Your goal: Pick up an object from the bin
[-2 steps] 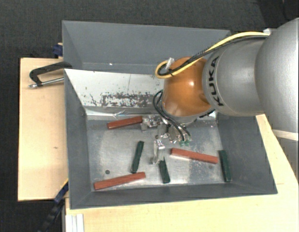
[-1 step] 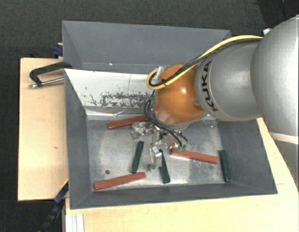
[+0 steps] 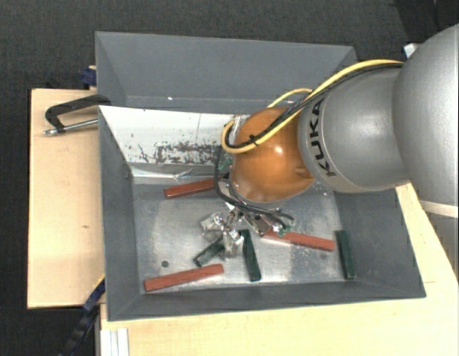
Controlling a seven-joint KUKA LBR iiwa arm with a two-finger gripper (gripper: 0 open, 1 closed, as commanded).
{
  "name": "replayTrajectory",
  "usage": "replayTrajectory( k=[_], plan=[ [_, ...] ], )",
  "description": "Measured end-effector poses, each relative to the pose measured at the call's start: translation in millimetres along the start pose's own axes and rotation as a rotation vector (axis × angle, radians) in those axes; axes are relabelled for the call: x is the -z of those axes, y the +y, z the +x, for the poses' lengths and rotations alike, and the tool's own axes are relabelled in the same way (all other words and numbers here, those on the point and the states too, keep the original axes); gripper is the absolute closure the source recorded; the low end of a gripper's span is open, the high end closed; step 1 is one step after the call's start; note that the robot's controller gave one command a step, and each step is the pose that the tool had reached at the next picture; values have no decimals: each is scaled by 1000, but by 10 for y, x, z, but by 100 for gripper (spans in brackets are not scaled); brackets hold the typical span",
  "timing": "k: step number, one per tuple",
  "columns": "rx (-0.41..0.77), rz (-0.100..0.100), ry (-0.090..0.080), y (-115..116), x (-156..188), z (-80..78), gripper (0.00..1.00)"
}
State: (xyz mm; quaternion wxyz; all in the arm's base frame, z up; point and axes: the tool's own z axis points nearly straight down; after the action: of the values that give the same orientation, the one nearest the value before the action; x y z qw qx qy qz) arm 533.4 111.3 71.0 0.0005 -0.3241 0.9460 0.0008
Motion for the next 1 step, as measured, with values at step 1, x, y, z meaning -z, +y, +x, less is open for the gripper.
replayTrajectory(
  k=[1],
  plan=[
    [0,0,0,0,0,0,100]
  ],
)
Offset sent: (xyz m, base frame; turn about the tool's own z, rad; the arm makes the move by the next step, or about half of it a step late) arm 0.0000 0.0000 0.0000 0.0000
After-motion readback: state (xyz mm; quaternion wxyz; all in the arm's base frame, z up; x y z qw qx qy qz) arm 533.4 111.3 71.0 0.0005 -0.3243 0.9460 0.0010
